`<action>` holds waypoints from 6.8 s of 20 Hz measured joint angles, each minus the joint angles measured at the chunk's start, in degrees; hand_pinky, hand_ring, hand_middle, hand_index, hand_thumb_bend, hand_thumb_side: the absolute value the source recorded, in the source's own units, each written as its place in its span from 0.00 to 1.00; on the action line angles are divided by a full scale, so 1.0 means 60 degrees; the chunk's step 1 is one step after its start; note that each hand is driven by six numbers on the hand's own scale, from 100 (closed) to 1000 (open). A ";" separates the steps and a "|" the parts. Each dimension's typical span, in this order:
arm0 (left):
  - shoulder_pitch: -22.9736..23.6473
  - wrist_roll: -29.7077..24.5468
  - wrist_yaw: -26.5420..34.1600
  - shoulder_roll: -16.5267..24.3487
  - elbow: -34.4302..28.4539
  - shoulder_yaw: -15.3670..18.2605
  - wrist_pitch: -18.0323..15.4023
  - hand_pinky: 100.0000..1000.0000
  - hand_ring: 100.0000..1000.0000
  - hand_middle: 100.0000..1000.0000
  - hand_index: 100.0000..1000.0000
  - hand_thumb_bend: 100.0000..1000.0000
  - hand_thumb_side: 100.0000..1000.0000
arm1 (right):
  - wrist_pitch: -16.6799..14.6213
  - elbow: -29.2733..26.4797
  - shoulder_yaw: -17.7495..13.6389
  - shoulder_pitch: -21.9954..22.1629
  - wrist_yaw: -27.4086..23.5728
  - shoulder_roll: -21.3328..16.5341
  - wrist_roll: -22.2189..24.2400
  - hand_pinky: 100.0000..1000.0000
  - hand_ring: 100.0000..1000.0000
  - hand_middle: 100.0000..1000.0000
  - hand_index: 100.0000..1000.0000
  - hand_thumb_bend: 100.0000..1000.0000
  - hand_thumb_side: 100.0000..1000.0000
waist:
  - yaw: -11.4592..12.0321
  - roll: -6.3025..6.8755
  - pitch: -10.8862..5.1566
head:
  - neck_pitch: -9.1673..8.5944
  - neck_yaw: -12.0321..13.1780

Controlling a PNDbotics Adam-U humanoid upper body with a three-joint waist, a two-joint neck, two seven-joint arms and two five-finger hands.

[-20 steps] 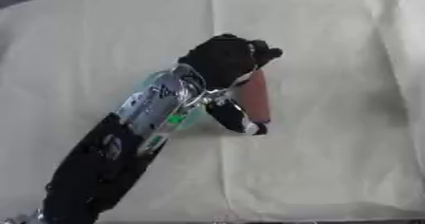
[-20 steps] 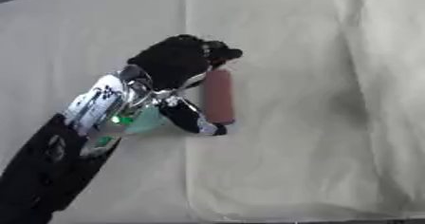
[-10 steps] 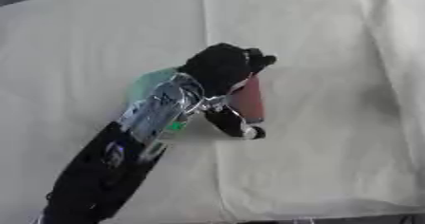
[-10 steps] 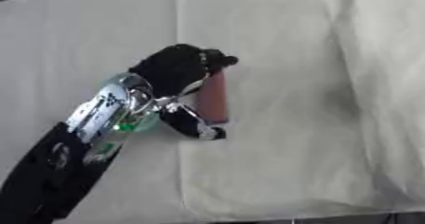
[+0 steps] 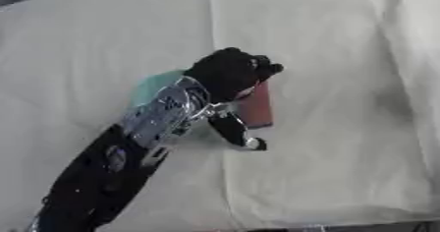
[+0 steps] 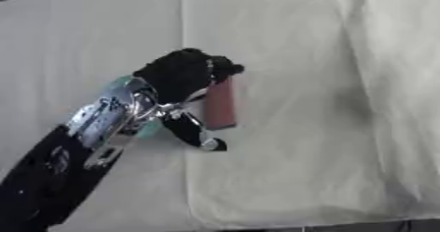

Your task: Pick up objects on the table and place them in the box.

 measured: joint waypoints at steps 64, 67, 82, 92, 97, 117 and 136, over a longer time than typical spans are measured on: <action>-0.0012 0.1934 0.0010 0.0062 0.0189 0.0358 0.1158 0.20 0.35 0.37 0.47 0.01 0.01 | -0.0025 0.0007 0.0032 -0.0574 -0.0485 -0.0004 0.0361 0.33 0.57 0.86 0.79 0.00 0.44 | -0.0479 -0.0240 0.0716 | 0.0000 0.0252; -0.0122 0.1976 0.0348 0.0189 0.0101 0.0356 0.1215 0.18 0.34 0.37 0.47 0.00 0.02 | -0.0008 0.0009 0.0031 -0.0495 -0.0485 -0.0003 0.0377 0.33 0.57 0.86 0.79 0.00 0.44 | -0.0475 -0.0239 0.0593 | 0.0000 0.0251; -0.0813 0.2280 0.4216 0.1770 -0.0506 0.1105 0.1501 0.21 0.37 0.39 0.48 0.04 0.06 | 0.0053 0.0061 0.0034 -0.0067 -0.0479 0.0005 0.0440 0.33 0.56 0.86 0.79 0.00 0.44 | -0.0131 -0.0194 -0.0075 | 0.0002 -0.0014; -0.0196 0.2276 0.4161 0.2527 -0.0510 0.1539 0.1500 0.24 0.39 0.41 0.50 0.11 0.06 | 0.0055 0.0064 0.0036 -0.0009 -0.0456 0.0005 0.0444 0.33 0.56 0.85 0.78 0.00 0.44 | 0.0011 -0.0216 -0.0113 | 0.0002 -0.0014; -0.0018 0.2279 0.4119 0.2671 -0.0510 0.1619 0.1504 0.25 0.39 0.41 0.50 0.12 0.06 | 0.0019 0.0091 0.0041 -0.0028 -0.0421 0.0005 0.0475 0.33 0.57 0.85 0.78 0.00 0.44 | 0.0053 -0.0289 -0.0113 | 0.0002 -0.0011; 0.0855 0.2316 0.3952 0.3083 -0.0511 0.1718 0.1472 0.31 0.42 0.43 0.52 0.15 0.08 | 0.0013 0.0180 0.0033 -0.0074 -0.0394 0.0004 0.0472 0.33 0.57 0.86 0.77 0.00 0.44 | 0.0269 -0.0376 -0.0035 | 0.0002 0.0037; 0.1036 0.0227 0.3687 0.3082 -0.0511 0.1624 0.1132 0.96 0.99 0.98 1.00 0.42 0.88 | 0.0006 0.0181 0.0031 -0.0074 -0.0396 0.0004 0.0473 0.33 0.57 0.86 0.77 0.00 0.44 | 0.0225 -0.0386 -0.0005 | 0.0002 0.0042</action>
